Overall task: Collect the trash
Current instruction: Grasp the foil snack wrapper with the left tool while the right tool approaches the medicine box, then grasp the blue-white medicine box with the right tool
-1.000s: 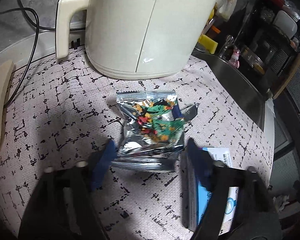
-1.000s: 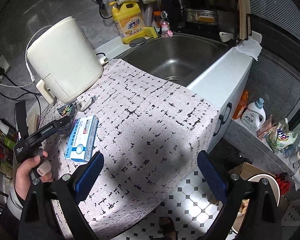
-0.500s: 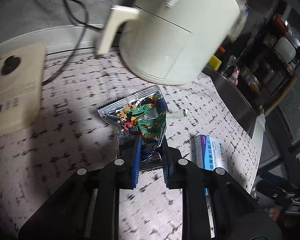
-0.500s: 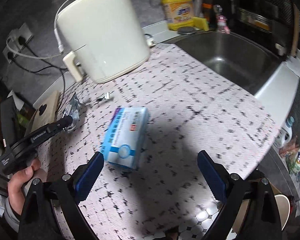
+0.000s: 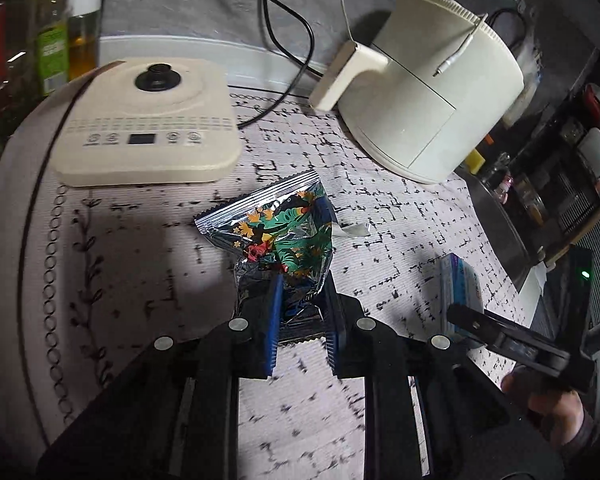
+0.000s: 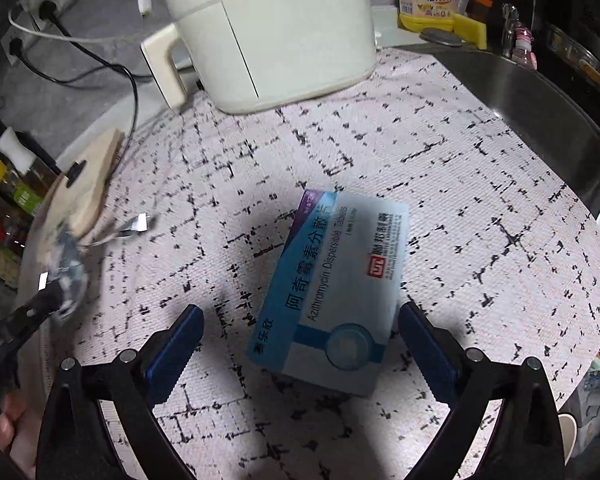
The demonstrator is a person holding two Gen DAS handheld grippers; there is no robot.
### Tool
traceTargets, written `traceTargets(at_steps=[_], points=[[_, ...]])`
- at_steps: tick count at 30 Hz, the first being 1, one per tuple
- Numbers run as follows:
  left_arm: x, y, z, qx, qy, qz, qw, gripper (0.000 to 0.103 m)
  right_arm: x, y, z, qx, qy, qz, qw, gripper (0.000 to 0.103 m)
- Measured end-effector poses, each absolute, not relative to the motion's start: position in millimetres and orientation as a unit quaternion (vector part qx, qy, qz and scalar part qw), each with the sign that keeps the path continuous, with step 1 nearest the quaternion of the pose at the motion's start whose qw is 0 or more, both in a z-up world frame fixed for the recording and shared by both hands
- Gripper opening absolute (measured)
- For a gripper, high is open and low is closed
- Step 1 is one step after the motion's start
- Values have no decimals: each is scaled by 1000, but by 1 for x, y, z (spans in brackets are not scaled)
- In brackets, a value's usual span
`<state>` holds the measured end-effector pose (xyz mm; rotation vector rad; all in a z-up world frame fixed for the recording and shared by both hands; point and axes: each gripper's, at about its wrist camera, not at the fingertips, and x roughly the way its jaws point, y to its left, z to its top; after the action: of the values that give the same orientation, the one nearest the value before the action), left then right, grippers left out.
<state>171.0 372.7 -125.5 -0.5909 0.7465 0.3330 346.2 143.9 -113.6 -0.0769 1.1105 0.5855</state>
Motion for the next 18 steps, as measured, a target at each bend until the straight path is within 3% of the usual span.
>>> traceTargets(at_steps=[5,8,18], points=[[138,372,-120,-296,343,185,872,19,345,163,-122,-65,528,252,808,92],[123,369,-121,-298,344,196,868,19,341,163,-120,-87,521,239,815,74],[104,336,-111,-295,334,208,871,19,321,104,-94,-42,503,281,816,71]])
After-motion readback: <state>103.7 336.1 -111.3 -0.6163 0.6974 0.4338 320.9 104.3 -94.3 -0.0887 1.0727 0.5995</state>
